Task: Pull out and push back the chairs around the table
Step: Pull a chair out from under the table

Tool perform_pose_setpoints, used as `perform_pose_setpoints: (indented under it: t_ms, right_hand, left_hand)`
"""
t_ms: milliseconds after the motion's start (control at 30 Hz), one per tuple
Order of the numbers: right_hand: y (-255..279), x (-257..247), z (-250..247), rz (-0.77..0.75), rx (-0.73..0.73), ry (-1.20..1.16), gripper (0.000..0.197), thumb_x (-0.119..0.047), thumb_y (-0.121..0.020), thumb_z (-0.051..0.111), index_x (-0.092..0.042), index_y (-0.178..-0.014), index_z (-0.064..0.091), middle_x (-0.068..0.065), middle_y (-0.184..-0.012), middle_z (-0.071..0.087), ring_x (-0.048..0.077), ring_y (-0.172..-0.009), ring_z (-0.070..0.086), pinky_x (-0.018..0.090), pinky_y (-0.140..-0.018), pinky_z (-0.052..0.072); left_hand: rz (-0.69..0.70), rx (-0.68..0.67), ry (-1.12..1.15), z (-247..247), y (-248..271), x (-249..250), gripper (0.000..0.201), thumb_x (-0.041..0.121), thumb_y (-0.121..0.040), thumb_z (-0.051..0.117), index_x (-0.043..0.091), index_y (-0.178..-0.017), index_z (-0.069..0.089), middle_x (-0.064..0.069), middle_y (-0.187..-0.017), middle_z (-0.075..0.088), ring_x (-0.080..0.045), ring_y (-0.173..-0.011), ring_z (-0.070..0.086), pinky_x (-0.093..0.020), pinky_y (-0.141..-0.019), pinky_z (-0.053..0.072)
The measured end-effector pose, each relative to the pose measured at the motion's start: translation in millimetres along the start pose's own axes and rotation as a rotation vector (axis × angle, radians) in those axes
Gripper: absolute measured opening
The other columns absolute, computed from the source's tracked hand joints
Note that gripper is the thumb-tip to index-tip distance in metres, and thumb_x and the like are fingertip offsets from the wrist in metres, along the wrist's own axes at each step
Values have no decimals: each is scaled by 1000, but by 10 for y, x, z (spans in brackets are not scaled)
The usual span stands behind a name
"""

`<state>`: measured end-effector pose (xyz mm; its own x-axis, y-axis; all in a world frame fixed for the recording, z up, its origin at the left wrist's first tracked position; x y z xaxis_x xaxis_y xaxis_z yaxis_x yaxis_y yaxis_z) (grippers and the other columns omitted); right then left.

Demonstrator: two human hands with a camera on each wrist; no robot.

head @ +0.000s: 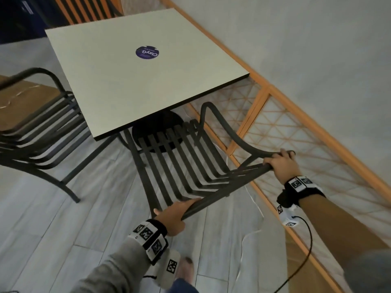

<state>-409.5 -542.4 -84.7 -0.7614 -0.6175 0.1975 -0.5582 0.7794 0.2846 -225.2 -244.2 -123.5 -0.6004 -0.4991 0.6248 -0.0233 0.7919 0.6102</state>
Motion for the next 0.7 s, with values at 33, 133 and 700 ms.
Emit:
perform_pose_setpoints:
  t_ms: [33, 133, 700]
  right_hand:
    - [-80, 4, -14, 0, 6, -12, 27, -13, -92, 44, -34, -101, 60, 6, -123, 59, 42, -135, 25, 59, -110, 17]
    - [-306, 21, -53, -5, 12, -30, 27, -11, -92, 45, -32, -101, 59, 8, -125, 58, 42, -136, 23, 61, -111, 16]
    - [-1352, -67, -401, -9, 109, -46, 38, 2, -88, 43, -26, -108, 60, 14, -127, 56, 42, -135, 24, 64, -110, 18]
  left_hand:
    - [-21, 13, -5, -43, -36, -3, 90, 0, -76, 46, 65, -131, 14, 1, -133, 48, -26, -128, 41, -82, -101, 10]
    - [-34, 24, -27, -160, -111, 61, 87, -3, -78, 43, 59, -134, 18, 2, -136, 46, -27, -132, 36, -82, -102, 6]
    - [-91, 146, -49, -1003, -722, 51, 79, -5, -79, 42, 47, -136, 30, -1, -126, 53, -27, -125, 43, -79, -104, 10]
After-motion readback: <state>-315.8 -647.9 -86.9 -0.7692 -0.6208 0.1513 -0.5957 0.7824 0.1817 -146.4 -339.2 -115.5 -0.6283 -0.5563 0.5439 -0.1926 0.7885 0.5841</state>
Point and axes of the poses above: each hand's wrist, its own y-axis away from the middle knuckle, its own z-axis out of the palm, x = y × z, the point moved 10 cm from there along -y, towards the middle knuckle
